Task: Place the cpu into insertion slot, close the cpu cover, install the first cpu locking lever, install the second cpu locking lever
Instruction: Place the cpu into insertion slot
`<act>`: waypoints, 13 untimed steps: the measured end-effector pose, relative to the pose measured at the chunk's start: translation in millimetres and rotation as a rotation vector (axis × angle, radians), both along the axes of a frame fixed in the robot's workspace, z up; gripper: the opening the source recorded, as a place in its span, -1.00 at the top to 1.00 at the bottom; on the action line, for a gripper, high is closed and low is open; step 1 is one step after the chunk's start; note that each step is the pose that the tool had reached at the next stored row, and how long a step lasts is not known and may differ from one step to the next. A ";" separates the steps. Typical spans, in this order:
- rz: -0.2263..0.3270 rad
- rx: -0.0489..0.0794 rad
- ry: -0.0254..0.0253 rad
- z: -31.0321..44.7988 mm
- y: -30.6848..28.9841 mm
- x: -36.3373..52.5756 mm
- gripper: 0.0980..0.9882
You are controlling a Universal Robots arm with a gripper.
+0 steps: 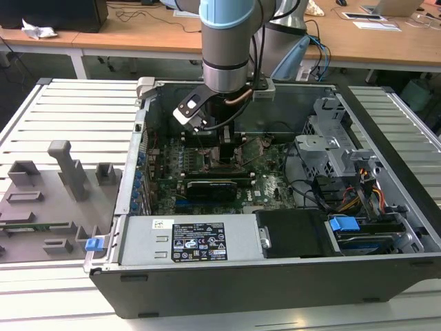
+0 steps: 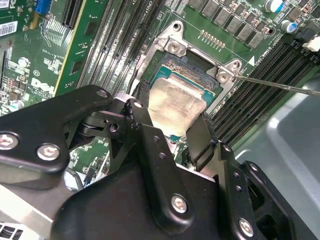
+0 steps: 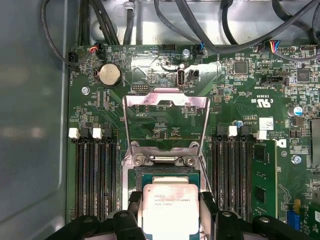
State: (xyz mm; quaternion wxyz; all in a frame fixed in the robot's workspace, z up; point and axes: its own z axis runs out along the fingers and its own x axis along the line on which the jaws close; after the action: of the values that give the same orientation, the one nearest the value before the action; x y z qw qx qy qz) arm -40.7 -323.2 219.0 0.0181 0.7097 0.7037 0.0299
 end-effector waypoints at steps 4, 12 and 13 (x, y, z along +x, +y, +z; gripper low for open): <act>0.000 0.000 0.0000 -2.5 0.0 0.0 0.00; 0.000 0.000 0.0001 -9.5 0.5 0.0 0.00; 0.000 0.000 0.0000 -9.7 0.5 0.0 0.00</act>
State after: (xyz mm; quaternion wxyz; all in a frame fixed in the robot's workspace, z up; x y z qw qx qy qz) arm -40.7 -322.7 209.3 0.0181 0.7097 0.7036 0.0299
